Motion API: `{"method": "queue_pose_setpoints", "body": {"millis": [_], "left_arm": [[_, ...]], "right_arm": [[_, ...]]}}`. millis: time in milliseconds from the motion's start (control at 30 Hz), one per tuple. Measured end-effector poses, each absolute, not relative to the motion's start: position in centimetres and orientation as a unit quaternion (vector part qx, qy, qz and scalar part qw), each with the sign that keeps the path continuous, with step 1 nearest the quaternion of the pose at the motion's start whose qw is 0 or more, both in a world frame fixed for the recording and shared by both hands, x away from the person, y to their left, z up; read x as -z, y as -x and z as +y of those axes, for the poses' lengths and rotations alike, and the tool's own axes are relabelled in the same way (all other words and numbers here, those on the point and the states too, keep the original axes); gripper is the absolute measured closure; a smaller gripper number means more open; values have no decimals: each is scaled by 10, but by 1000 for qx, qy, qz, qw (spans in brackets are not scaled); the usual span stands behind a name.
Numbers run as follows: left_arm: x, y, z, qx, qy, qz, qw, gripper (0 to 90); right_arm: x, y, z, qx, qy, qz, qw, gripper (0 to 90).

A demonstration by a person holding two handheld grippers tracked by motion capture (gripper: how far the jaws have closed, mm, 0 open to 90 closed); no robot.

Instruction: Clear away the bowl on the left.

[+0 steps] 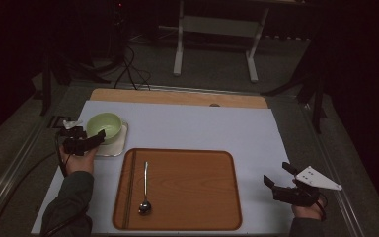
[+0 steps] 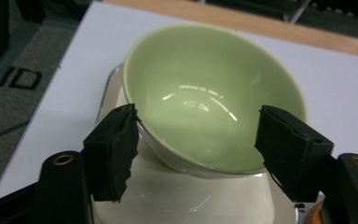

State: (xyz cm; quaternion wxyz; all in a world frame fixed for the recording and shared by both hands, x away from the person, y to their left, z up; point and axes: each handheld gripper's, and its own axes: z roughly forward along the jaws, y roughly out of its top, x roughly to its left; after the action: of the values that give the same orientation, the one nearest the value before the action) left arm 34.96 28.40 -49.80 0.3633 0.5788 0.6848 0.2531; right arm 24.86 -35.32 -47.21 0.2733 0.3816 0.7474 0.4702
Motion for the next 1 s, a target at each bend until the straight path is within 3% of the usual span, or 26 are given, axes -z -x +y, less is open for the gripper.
{"method": "queue_pose_setpoints", "body": {"millis": [500,867,1000], "left_arm": [[514,-360,298,-196,-553,722,367,436],[530,-362,302,-158,-542,743,361,670],[530,-363,304,-153,-538,744,365,718]], "right_arm": [[472,-248,-354,-471,-382,747,274,137],[472,-248,-354,-471,-383,746,274,137],[472,-248,-354,-471,-383,746,274,137]]}}
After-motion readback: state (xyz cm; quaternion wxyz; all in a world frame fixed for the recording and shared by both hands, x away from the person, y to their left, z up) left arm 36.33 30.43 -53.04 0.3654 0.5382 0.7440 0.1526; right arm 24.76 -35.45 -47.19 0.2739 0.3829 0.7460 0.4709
